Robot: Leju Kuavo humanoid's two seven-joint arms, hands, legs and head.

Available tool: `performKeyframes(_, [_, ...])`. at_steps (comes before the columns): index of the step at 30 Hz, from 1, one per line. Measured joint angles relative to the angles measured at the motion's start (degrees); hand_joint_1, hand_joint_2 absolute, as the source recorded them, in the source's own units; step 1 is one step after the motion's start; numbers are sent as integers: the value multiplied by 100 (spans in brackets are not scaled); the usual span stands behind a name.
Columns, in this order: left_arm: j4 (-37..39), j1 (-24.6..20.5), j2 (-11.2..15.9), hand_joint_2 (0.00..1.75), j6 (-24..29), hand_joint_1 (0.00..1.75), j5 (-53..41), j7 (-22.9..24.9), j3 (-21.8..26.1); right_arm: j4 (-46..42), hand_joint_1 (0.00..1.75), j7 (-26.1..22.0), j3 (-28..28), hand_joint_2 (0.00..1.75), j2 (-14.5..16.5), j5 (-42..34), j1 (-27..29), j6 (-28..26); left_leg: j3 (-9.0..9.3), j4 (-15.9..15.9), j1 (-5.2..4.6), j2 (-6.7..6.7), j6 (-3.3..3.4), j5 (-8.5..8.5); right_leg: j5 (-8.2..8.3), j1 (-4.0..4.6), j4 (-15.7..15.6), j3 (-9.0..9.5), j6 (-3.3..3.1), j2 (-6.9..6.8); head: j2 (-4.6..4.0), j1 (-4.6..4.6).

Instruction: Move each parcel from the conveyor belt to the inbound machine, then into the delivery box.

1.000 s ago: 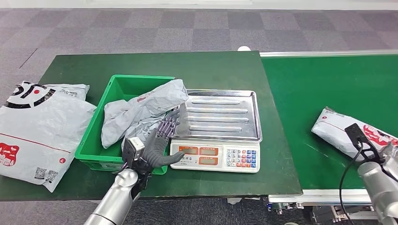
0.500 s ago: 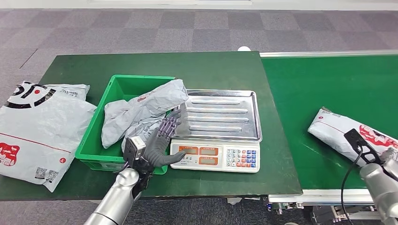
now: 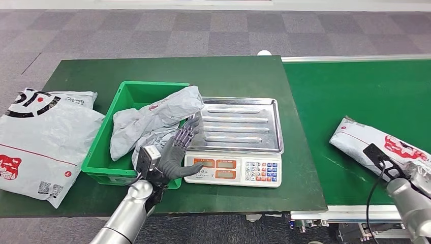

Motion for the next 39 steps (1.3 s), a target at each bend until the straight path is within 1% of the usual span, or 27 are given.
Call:
performKeyframes(8, [79, -65, -9, 175, 1, 0, 0, 0, -96, 2, 0, -63, 10, 175, 172, 13, 94, 232, 1, 0, 0, 0, 0, 0, 0, 0, 0, 1, 0, -1, 0, 0])
performKeyframes(16, [115, -76, -35, 175, -7, 0, -1, 0, -162, -2, 0, -383, 10, 175, 225, -113, 226, 327, 1, 0, 0, 1, 0, -1, 0, 0, 0, 2, 0, 0, 0, 0])
performKeyframes(23, [166, -95, -64, 175, -7, 0, 2, 0, -185, -6, 0, -458, 10, 175, 267, -73, 289, 334, 3, 0, 0, 1, 1, -1, 0, 0, 0, 4, 1, 0, 0, 0])
performKeyframes(24, [172, -98, -65, 175, -7, 0, 2, 0, -188, -7, 26, -458, 10, 175, 272, -73, 292, 336, 3, 0, 0, 1, 1, 0, 0, 0, 0, 4, 1, 0, 0, 0])
performKeyframes(27, [185, -106, -66, 175, -7, 0, 2, 0, -197, -8, 157, -472, 10, 175, 293, -72, 295, 363, 4, 0, 0, 1, 1, 0, 0, 0, 0, 6, 1, -1, 0, 0])
performKeyframes(28, [187, -107, -65, 175, -7, 0, 4, 0, -201, -11, 175, -485, 10, 175, 299, -73, 294, 374, 4, 0, 0, 1, 1, 0, 0, 0, 0, 6, 1, -1, 0, 0])
performKeyframes(39, [188, -108, -64, 175, 13, 0, 41, 0, -214, -84, 175, -647, 10, 175, 352, 2, 186, 425, 9, 1, 1, 2, 0, 0, 1, 1, 0, 11, 2, 1, 0, 0])
